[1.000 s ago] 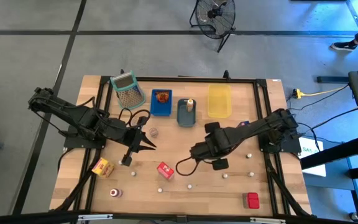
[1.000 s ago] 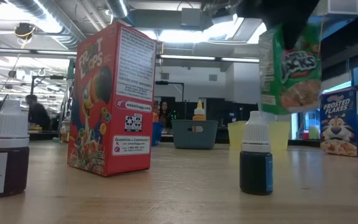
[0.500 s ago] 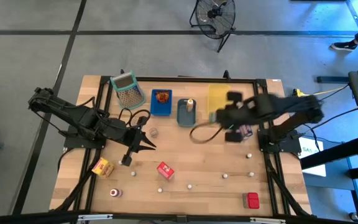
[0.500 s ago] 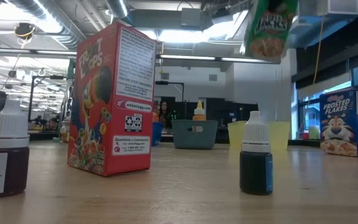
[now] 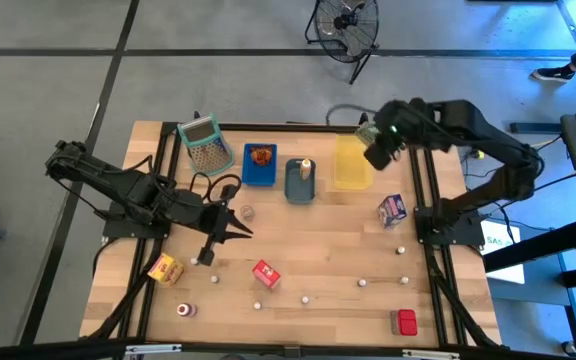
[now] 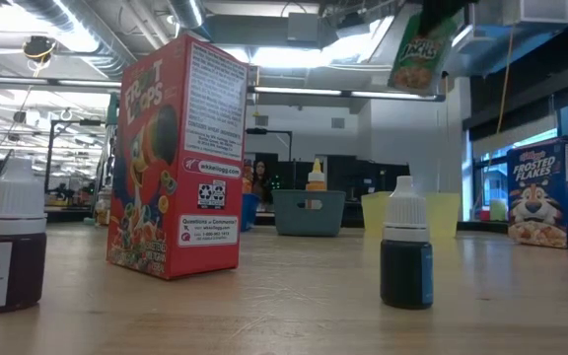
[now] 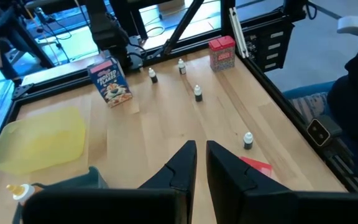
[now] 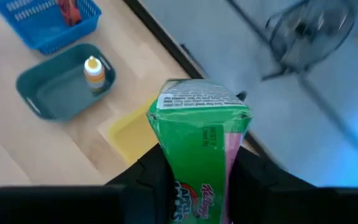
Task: Pick & Place Kitchen Items
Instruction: Put the green cereal box into the yellow bin
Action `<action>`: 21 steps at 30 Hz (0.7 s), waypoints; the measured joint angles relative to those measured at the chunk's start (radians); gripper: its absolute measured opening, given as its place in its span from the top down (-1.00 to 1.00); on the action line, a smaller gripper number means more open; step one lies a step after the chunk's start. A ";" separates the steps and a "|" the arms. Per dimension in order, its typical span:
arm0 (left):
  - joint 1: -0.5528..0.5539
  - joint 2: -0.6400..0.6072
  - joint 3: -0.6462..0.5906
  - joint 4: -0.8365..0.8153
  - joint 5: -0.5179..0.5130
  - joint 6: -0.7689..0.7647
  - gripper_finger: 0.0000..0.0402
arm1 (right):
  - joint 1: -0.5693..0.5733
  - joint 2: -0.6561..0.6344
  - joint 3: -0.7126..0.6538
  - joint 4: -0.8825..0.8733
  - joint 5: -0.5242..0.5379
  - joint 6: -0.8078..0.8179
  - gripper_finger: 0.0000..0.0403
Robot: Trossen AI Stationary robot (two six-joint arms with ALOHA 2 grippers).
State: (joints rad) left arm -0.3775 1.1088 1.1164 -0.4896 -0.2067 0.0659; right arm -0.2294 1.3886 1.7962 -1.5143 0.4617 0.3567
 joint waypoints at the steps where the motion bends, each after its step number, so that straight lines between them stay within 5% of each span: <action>1: 0.000 0.000 0.000 0.000 -0.004 -0.001 0.84 | -0.031 0.011 0.000 0.012 -0.029 0.012 0.41; 14: 0.000 0.000 0.000 -0.011 -0.011 -0.027 0.84 | -0.410 0.191 0.000 0.064 -0.377 0.156 0.41; 21: 0.000 0.000 0.000 -0.016 -0.011 -0.026 0.84 | -0.489 0.322 -0.001 0.056 -0.397 0.152 0.41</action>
State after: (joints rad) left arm -0.3779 1.1088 1.1164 -0.5056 -0.2174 0.0395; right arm -0.7187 1.7102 1.7954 -1.4587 0.0647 0.5091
